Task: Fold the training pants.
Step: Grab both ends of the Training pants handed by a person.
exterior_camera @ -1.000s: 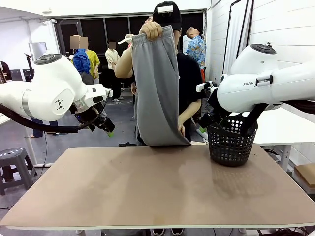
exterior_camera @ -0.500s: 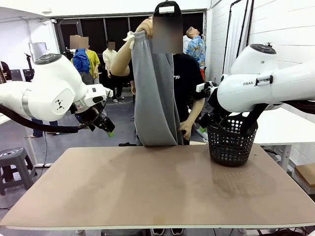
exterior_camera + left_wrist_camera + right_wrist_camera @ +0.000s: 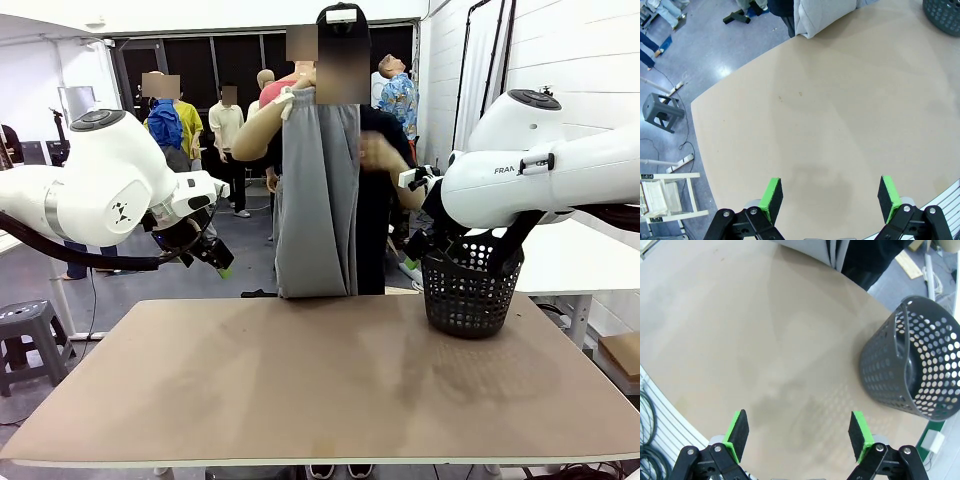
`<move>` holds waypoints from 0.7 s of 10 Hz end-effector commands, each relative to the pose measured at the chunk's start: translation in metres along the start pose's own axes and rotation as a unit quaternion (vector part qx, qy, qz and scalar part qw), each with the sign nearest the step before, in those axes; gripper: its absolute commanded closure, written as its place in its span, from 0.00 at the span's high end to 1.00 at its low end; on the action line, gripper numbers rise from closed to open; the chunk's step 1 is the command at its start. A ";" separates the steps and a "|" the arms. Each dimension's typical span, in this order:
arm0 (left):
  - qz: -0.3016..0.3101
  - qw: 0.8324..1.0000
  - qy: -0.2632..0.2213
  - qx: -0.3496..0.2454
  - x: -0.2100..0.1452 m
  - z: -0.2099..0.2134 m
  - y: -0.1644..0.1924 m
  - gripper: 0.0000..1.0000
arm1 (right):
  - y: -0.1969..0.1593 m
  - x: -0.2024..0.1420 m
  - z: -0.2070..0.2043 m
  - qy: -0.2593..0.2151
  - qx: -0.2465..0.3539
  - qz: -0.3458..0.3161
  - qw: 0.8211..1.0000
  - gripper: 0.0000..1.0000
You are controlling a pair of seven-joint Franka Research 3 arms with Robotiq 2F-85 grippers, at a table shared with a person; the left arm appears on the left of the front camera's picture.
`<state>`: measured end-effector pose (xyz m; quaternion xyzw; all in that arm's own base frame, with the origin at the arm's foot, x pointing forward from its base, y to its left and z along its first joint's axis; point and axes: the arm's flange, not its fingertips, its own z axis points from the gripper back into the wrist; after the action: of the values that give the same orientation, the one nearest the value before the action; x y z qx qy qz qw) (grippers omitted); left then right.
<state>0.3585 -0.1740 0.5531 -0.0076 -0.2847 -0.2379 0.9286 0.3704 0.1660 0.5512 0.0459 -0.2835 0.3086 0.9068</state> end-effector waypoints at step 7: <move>-0.004 1.000 -0.001 -0.002 0.000 0.000 0.001 1.00 | -0.001 -0.001 -0.001 0.000 0.000 -0.001 1.000 1.00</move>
<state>0.3585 -0.1740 0.5531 -0.0076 -0.2847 -0.2379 0.9286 0.3704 0.1660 0.5512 0.0459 -0.2835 0.3086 0.9068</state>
